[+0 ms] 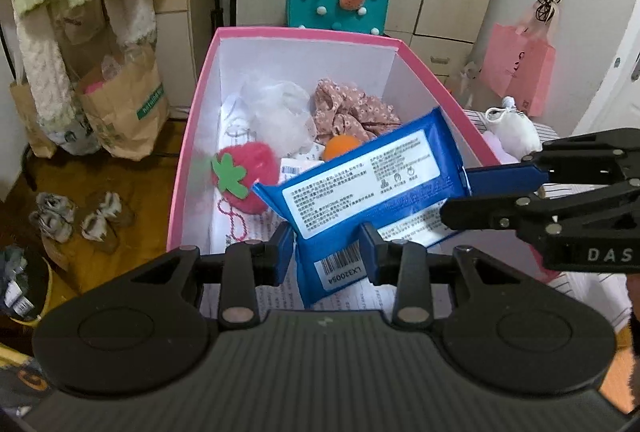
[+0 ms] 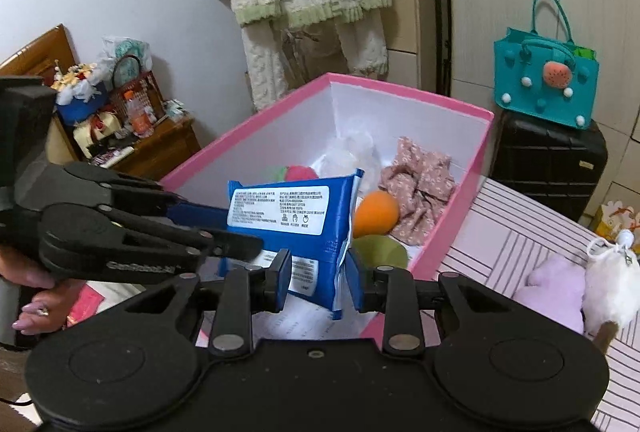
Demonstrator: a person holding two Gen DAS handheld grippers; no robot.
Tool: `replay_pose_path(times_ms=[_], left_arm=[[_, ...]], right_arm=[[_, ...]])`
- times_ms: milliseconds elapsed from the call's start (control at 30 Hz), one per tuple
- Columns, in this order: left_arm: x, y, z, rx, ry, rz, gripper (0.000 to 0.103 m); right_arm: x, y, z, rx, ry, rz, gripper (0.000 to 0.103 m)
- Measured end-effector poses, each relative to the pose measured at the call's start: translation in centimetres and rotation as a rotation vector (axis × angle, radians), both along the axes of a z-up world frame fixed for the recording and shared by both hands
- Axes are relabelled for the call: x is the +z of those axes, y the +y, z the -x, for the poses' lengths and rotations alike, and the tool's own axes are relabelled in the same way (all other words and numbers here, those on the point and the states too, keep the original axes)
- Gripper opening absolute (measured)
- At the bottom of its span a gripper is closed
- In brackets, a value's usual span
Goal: Organize soft objects
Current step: 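Open both tools to drop the blue packet into the box, then move both tools toward the lilac and white plush toys on the table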
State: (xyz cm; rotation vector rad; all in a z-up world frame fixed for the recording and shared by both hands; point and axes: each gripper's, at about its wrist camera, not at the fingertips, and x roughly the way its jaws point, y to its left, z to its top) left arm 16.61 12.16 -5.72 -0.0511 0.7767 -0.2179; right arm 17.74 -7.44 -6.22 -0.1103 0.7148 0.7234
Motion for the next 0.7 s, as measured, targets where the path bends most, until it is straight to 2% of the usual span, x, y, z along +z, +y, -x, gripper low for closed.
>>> replay_pose_path(times_ms=[67, 167, 233, 333, 533, 700], left_arm=[[0.3, -0.2, 0.3, 0.01, -0.024, -0.027, 0.036], [1.5, -0.3, 1.3, 0.009, -0.068, -0.066, 0.042], [2.3, -0.2, 1.7, 0.004, -0.075, -0.068, 0.042], [3.6, -0.3, 2.2, -0.017, -0.058, -0.062, 0.048], [6.9, -2.1, 3.4, -0.117, -0.047, -0.096, 0.056], [9.4, -4.7, 4.6, -0.207, -0.087, -0.072, 0.062]], right_arm=[[0.0, -0.4, -0.1, -0.007, 0.015, -0.018, 0.035], [0.7, -1.2, 0.6, -0.023, -0.022, -0.016, 0.036], [1.3, -2.0, 1.0, -0.019, -0.026, -0.027, 0.036], [2.4, -3.5, 1.8, -0.019, -0.031, -0.031, 0.036], [5.3, -7.6, 4.4, -0.019, -0.075, 0.01, 0.043], [6.6, -11.5, 6.2, -0.053, -0.099, 0.045, 0.049]])
